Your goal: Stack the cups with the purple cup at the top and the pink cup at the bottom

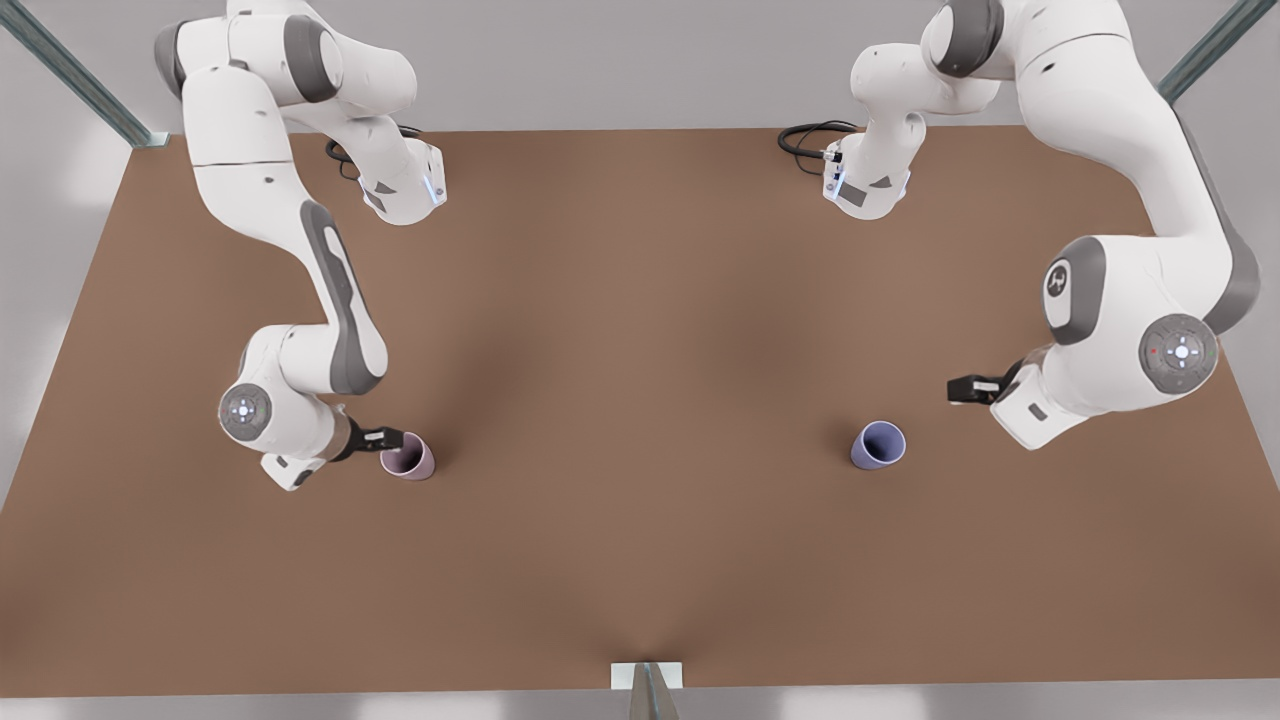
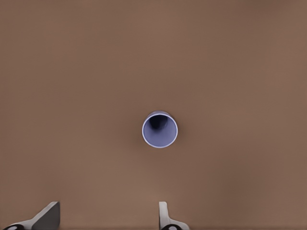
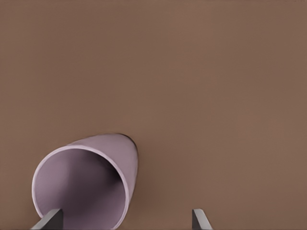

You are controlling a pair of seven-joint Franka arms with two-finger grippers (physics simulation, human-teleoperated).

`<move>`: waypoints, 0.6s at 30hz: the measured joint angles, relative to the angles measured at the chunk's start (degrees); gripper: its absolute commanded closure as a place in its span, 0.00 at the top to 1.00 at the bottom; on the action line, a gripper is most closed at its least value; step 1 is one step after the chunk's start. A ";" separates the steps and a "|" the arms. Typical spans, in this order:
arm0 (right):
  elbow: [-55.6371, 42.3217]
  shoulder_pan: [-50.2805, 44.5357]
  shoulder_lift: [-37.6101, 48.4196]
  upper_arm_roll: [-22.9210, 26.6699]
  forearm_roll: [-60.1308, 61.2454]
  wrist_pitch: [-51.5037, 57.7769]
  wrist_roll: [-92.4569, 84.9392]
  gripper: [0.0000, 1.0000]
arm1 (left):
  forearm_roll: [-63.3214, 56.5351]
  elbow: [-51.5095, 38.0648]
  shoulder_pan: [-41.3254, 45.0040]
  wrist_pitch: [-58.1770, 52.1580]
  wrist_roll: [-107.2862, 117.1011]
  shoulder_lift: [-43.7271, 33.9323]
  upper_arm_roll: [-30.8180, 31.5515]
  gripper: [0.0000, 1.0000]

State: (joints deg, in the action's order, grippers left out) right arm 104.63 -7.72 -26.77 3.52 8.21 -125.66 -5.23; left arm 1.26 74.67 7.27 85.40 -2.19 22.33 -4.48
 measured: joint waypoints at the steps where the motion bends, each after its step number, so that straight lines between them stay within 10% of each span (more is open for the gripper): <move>1: 0.92 -0.19 -0.21 -0.01 0.05 -1.16 -0.01 1.00 | 0.03 0.03 -0.01 0.14 -0.02 0.22 0.00 1.00; 6: 2.87 -0.74 -1.87 -0.09 0.13 -6.01 -0.11 1.00 | 1.15 1.02 -0.06 1.18 -0.10 0.77 -0.09 1.00; 18: 2.75 -1.61 -3.52 -0.50 0.56 -10.10 -0.76 0.21 | 1.55 1.21 -0.06 2.04 -0.23 0.78 -0.09 1.00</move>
State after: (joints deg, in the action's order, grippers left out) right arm 107.38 -9.33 -30.29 3.02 8.77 -135.77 -5.98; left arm 2.81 75.89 7.21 87.44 -2.42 23.11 -4.57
